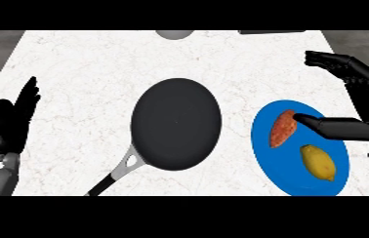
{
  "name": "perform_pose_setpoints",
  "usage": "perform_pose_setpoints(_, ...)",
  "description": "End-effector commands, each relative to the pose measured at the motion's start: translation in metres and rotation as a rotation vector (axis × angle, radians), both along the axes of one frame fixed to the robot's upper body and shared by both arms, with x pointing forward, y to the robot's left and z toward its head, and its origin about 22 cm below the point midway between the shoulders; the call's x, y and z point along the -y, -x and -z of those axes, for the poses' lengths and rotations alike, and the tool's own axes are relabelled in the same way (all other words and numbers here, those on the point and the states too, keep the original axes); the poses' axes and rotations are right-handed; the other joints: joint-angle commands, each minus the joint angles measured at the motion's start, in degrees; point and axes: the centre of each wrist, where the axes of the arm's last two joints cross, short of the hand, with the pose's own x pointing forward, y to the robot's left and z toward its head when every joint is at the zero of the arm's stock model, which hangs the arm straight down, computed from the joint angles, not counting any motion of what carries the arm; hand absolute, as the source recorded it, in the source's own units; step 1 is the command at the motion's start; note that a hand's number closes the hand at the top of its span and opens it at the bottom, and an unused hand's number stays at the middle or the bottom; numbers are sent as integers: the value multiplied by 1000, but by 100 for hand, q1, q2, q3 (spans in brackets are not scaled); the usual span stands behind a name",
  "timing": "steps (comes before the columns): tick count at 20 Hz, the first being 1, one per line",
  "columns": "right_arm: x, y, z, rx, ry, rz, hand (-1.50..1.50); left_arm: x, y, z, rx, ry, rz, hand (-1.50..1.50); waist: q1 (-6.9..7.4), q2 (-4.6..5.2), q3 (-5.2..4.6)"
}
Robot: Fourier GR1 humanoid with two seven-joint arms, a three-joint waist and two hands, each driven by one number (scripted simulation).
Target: Pick the lemon from the plate and place it in the pan
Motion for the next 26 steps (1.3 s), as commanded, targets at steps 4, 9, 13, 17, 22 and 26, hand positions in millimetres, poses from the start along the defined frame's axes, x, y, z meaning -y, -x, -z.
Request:
perform_pose_setpoints(4,89,63,93,-33,-429,171,-150,-15,15,22,-140,54,-76,0,-25,-14,36)
perform_pose_setpoints(9,131,107,93,-46,-239,13,-150,10,6,22,-145,66,-22,0,206,-43,2)
perform_pose_setpoints(13,157,105,42,-52,-11,18,-150,-4,19,43,-150,51,-31,0,216,-41,-7)
perform_pose_setpoints(17,155,94,-18,-104,329,53,-150,-3,13,33,-125,52,-36,0,210,-44,-25)
perform_pose_setpoints(22,125,88,-38,-197,668,30,-150,-4,14,30,-156,62,-26,0,270,-43,-20)
perform_pose_setpoints(26,93,89,-49,-258,851,10,-150,2,9,28,-143,61,-22,0,259,-51,-16)
